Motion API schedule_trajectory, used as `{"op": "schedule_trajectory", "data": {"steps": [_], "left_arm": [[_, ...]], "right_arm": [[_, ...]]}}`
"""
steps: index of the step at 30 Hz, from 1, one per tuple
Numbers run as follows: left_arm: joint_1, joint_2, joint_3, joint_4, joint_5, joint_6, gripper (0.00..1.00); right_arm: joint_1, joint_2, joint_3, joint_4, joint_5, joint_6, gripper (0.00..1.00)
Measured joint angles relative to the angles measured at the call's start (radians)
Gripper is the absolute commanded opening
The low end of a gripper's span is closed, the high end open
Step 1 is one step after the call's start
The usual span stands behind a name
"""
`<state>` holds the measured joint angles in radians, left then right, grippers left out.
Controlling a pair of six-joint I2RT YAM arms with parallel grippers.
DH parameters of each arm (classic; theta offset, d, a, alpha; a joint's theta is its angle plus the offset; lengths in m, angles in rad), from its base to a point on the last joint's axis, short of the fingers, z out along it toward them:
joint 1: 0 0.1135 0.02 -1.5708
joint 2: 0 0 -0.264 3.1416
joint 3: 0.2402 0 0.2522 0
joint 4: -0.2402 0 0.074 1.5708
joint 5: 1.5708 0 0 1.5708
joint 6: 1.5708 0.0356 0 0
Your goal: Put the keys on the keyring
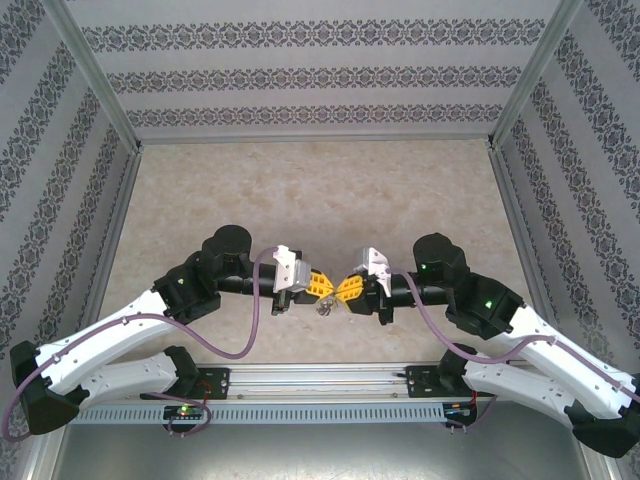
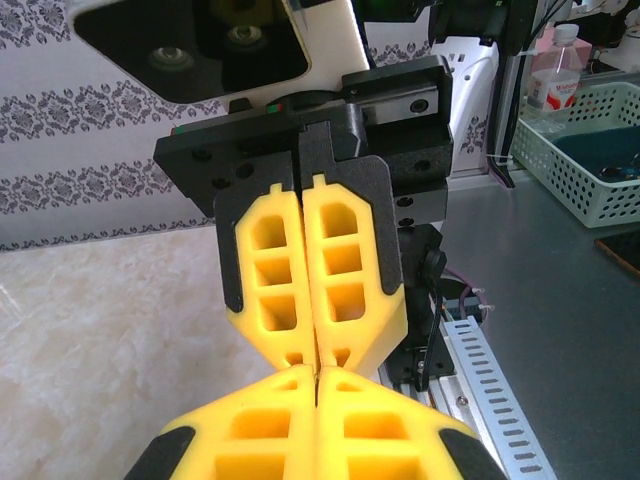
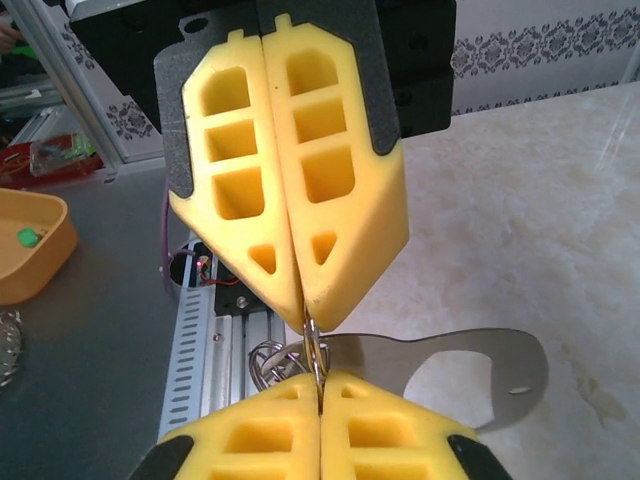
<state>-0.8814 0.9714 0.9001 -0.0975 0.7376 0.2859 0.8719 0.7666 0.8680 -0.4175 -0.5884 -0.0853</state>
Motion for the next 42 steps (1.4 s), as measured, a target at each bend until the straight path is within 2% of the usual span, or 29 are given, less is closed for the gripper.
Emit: {"op": "schedule_trajectory", "data": {"steps": [5,25,34,40,42], "left_arm": [[0.000,0.000,-0.002,0.000,0.000,0.000,0.00],[0.013,-0.016,-0.021,0.013,0.003,-0.010,0.00],[0.020,-0.030,-0.023,0.017,-0.005,-0.011,0.00],[0.019,-0.035,-0.023,0.034,-0.003,-0.011,0.00],[0.019,-0.036,-0.023,0.038,-0.004,-0.011,0.00]], "right_arm": [[-0.002,0.007,0.000,0.000,0.000,0.001,0.00],[-0.013,0.090,0.004,0.029,-0.027,0.001,0.01],[-0.032,0.119,0.009,0.067,-0.045,0.003,0.15],[-0.039,0.108,-0.003,0.101,-0.033,0.008,0.17],[-0.045,0.105,-0.008,0.113,-0.030,0.010,0.14]]}}
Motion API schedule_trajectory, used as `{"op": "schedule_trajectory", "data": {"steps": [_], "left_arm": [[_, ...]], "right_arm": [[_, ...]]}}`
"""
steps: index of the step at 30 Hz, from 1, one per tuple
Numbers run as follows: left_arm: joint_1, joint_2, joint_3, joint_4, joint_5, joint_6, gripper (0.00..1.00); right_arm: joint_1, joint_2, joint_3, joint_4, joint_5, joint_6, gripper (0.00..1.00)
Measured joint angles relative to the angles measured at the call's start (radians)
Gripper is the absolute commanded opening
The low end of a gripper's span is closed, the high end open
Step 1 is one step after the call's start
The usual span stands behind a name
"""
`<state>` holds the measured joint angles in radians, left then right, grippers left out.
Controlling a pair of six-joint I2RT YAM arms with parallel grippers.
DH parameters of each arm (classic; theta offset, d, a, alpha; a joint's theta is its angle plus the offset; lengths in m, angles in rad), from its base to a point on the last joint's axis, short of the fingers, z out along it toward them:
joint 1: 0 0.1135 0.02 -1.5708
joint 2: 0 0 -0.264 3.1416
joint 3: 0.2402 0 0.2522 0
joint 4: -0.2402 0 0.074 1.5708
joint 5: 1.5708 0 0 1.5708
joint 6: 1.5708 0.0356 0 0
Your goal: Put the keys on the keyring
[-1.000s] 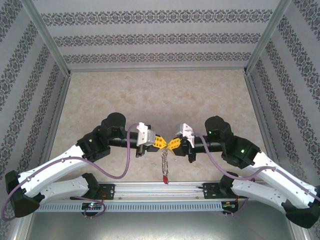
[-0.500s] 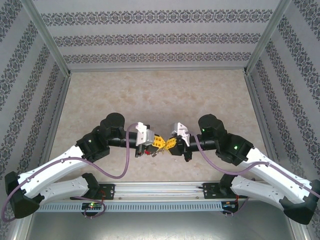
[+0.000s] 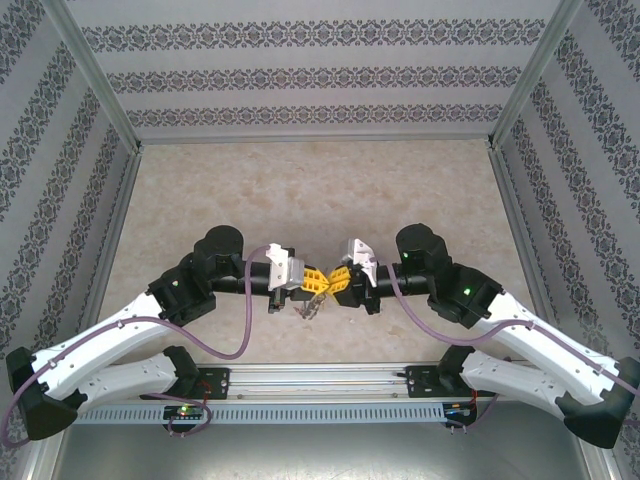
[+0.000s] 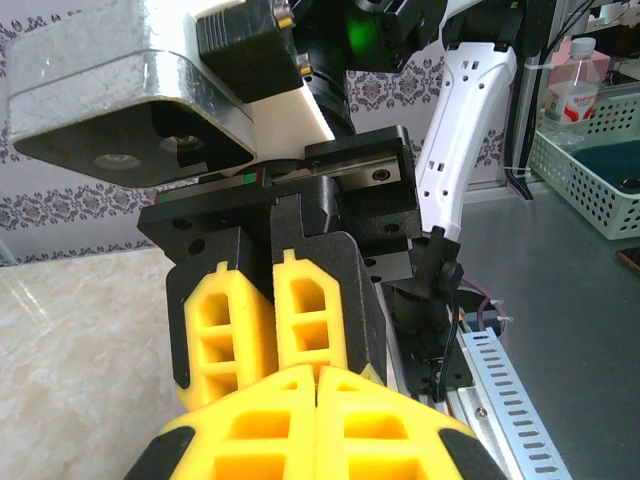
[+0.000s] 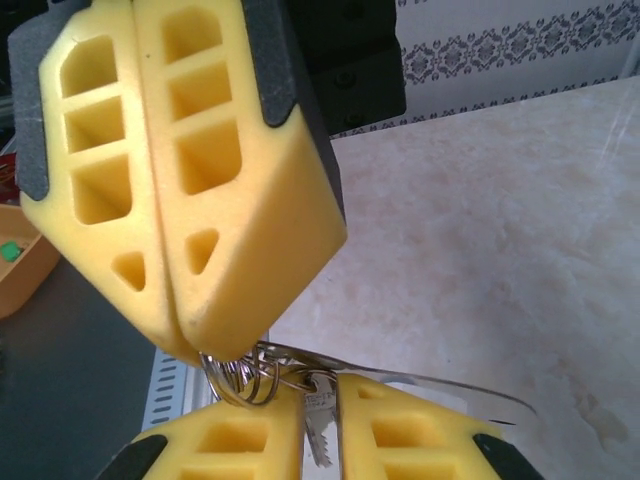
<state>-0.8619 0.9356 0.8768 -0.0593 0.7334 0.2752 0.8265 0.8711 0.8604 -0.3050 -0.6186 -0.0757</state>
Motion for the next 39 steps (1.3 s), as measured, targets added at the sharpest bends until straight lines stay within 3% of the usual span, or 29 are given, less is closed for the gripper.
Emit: {"op": "schedule_trajectory", "data": {"steps": [12,39], "left_arm": [[0.000,-0.002,0.000,0.023,0.015,-0.008,0.00],[0.040,0.003,-0.018,0.206,0.208,-0.158,0.00]], "right_arm": [[0.000,-0.006,-0.006,0.032,-0.023,0.003,0.02],[-0.006,-0.073,-0.065,0.206,-0.135,0.048,0.00]]}}
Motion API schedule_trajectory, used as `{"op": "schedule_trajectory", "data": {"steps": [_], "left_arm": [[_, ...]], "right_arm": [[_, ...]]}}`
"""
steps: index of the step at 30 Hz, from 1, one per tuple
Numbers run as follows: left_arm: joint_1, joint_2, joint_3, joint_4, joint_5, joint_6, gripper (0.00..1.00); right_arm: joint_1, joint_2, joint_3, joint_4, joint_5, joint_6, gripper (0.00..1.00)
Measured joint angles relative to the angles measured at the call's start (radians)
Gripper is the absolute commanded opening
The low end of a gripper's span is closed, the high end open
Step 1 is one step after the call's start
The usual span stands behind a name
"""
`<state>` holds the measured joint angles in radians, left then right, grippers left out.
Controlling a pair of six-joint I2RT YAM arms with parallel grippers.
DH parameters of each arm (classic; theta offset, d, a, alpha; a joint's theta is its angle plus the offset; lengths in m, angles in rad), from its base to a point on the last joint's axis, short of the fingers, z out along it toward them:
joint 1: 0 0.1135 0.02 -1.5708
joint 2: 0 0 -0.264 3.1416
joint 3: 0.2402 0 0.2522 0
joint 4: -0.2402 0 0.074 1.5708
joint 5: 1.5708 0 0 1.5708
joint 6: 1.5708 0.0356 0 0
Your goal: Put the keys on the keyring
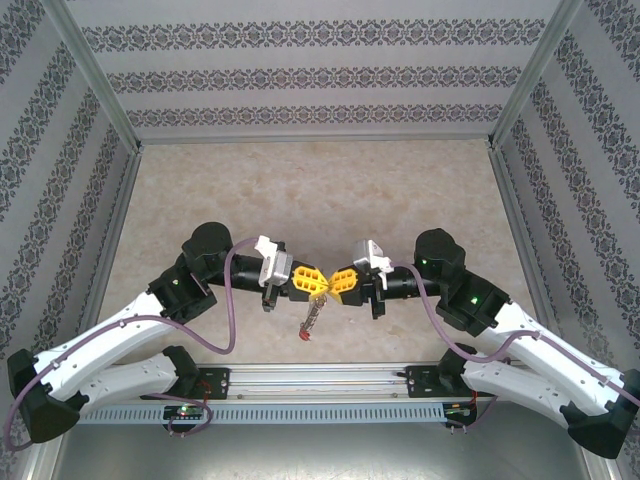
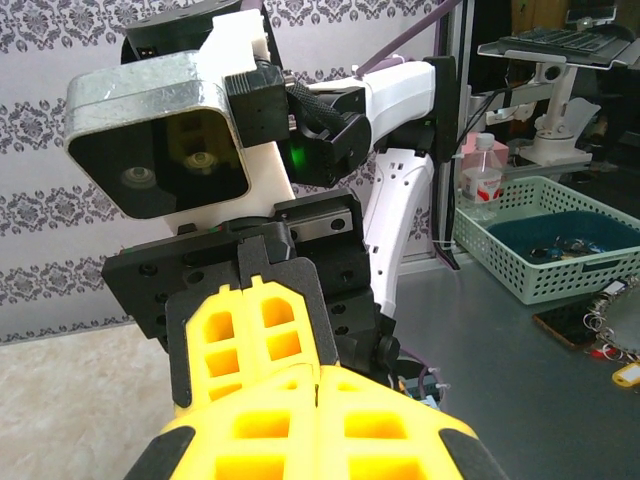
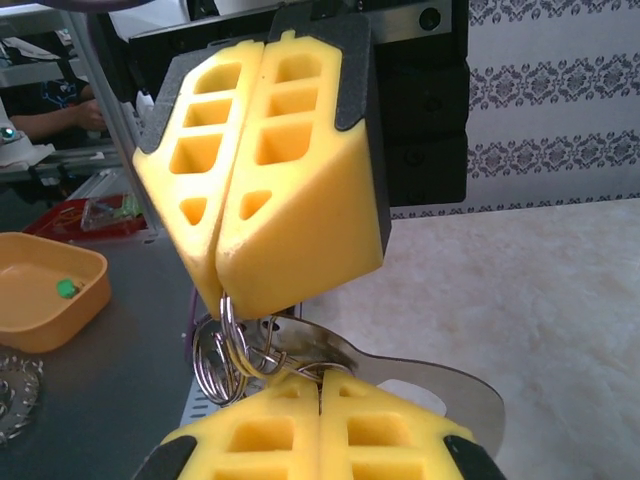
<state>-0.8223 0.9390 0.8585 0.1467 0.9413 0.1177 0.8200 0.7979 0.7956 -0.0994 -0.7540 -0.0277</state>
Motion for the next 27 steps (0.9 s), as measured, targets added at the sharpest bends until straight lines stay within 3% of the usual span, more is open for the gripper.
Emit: {"op": "schedule_trajectory", "data": {"steps": [23,25,27], "left_arm": [[0.006,0.007,0.000,0.012,0.031,0.000,0.00],[0.006,0.004,-0.002,0.011,0.031,0.000,0.00],[0.006,0.002,-0.005,0.007,0.030,0.000,0.00]], "right_arm": [[0.000,0.016,0.000,0.031,-0.033,0.025,0.00],[0.000,0.008,0.000,0.029,-0.020,0.025,0.06],[0.000,-0.005,0.000,0.028,-0.010,0.027,0.18]]}}
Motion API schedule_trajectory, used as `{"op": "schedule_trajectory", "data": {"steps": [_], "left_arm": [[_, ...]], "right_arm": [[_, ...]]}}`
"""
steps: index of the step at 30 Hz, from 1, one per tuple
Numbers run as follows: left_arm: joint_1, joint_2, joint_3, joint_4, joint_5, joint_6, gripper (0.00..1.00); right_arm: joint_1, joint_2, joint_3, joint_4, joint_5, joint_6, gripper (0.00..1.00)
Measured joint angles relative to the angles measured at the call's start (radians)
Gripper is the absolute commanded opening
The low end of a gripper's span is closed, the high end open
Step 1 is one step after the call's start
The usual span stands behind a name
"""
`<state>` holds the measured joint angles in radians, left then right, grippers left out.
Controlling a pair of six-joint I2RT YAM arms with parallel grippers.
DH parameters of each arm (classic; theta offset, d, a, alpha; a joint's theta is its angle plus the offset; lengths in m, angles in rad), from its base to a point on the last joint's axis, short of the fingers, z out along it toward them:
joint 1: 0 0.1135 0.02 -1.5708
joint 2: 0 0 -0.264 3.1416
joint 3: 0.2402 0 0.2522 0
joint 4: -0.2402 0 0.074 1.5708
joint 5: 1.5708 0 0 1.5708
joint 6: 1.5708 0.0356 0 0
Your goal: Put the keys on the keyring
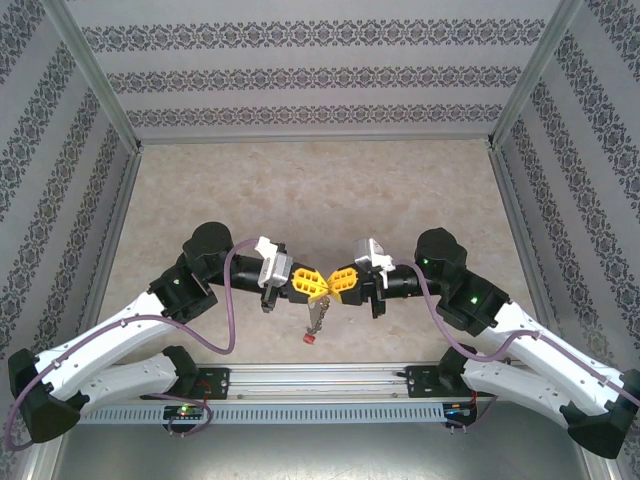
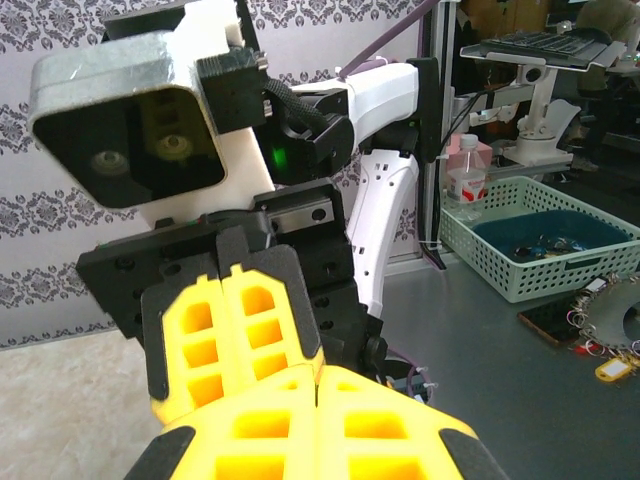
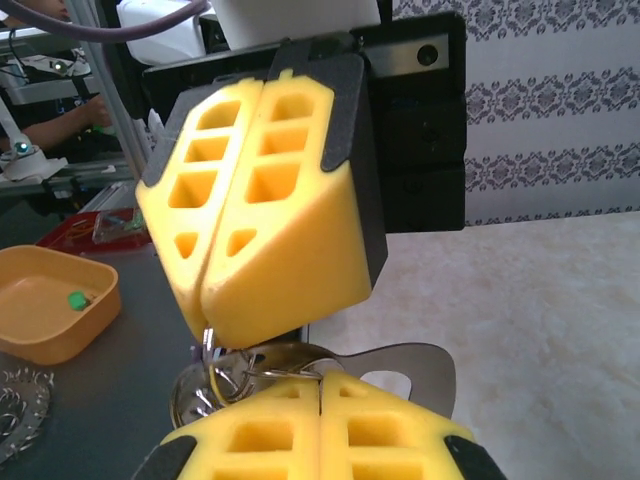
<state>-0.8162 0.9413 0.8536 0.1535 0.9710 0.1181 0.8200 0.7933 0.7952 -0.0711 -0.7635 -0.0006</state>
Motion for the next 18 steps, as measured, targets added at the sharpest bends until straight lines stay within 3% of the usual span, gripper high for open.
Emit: {"op": "schedule_trajectory", "data": {"steps": [5,18], "left_arm": [[0.000,-0.005,-0.006,-0.009,0.002,0.000,0.00],[0.001,-0.005,-0.008,-0.011,0.005,-0.009,0.00]], "right_arm": [[0.000,-0.022,-0.029,0.024,0.018,0.009,0.33],[0.003,-0.048,-0.101,0.056,0.003,0.033,0.44]]}}
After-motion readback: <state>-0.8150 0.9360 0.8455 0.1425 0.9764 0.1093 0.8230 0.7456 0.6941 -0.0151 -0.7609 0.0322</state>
